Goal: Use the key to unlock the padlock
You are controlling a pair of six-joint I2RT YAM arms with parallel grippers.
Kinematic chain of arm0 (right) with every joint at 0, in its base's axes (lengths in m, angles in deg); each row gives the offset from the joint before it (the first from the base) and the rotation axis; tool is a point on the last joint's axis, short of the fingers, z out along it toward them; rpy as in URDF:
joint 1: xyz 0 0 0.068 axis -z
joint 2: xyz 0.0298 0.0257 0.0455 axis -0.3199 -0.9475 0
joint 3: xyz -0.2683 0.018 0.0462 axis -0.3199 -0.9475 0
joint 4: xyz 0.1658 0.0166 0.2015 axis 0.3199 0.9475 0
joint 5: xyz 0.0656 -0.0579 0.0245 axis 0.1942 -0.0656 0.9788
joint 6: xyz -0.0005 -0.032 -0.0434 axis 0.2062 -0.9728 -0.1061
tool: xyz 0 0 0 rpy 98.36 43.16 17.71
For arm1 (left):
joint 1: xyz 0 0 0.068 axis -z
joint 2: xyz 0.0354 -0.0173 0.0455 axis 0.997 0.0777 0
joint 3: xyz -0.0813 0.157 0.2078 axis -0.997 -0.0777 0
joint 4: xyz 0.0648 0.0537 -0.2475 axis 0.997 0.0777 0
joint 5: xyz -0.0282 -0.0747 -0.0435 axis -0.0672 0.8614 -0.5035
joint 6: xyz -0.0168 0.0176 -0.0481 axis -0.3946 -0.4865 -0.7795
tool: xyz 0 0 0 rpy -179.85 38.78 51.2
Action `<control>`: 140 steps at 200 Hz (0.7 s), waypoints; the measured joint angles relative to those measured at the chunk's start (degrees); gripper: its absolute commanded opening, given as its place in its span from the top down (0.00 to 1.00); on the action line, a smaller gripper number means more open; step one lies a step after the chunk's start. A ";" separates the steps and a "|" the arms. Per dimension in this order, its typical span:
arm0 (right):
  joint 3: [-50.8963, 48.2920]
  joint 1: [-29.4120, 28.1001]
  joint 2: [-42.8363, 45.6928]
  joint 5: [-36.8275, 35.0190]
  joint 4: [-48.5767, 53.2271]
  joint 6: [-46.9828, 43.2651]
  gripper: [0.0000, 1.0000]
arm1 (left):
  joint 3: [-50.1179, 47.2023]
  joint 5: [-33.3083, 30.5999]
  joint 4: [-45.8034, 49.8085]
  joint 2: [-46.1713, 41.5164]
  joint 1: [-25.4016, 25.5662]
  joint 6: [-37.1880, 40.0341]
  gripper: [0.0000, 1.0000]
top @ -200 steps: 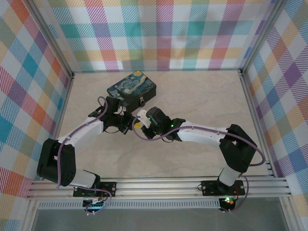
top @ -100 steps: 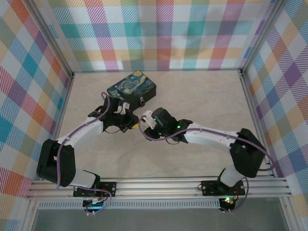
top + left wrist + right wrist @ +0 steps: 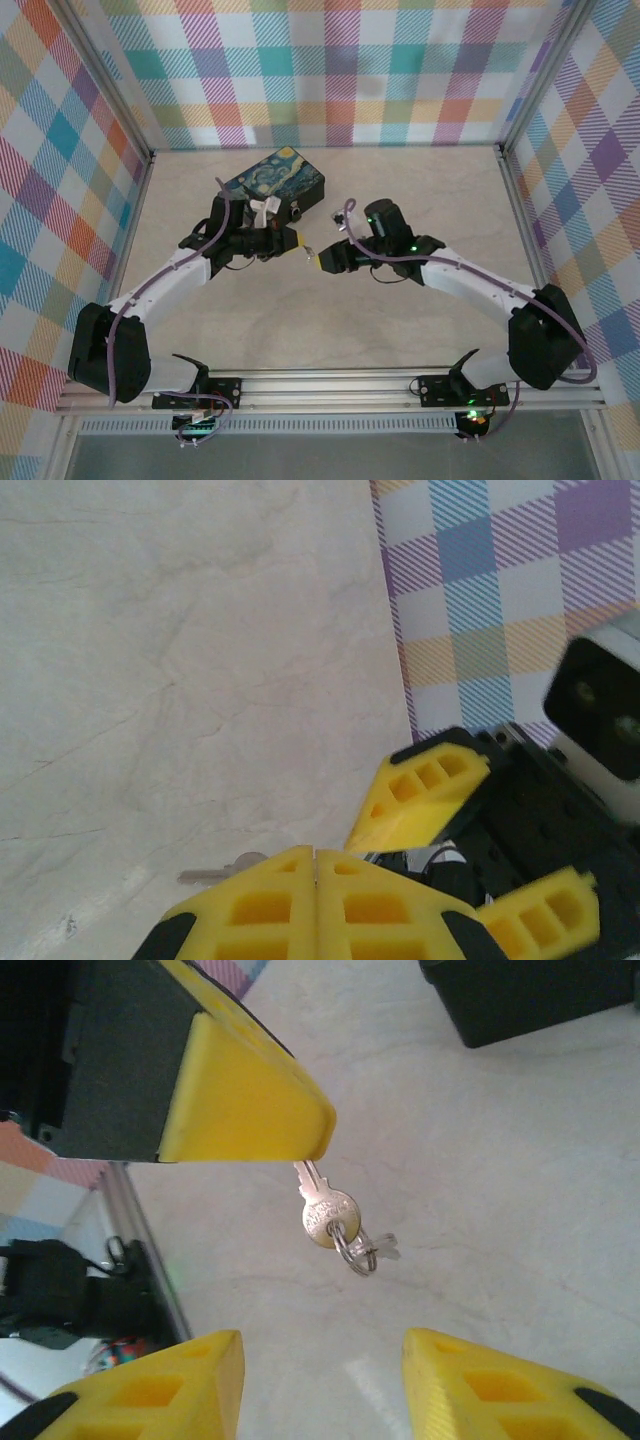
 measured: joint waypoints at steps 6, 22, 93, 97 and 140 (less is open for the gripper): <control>-0.42 0.87 0.17 1.18 -0.31 0.46 0.54 | -0.02 0.28 -0.11 0.00 0.20 0.20 1.00; -0.55 2.71 0.17 3.17 -0.98 1.09 0.54 | -0.28 0.96 -1.01 0.00 0.74 0.63 1.00; -0.55 4.11 -1.51 12.44 -4.66 1.42 0.55 | -1.18 2.56 -2.93 -0.33 3.82 1.25 1.00; -0.59 4.20 -1.68 12.85 -4.76 1.38 0.55 | -1.18 2.56 -2.93 -0.33 3.82 1.25 1.00; -1.60 5.64 -1.81 15.80 -5.20 1.22 0.55 | -1.18 2.75 -2.97 -0.33 4.74 1.25 1.00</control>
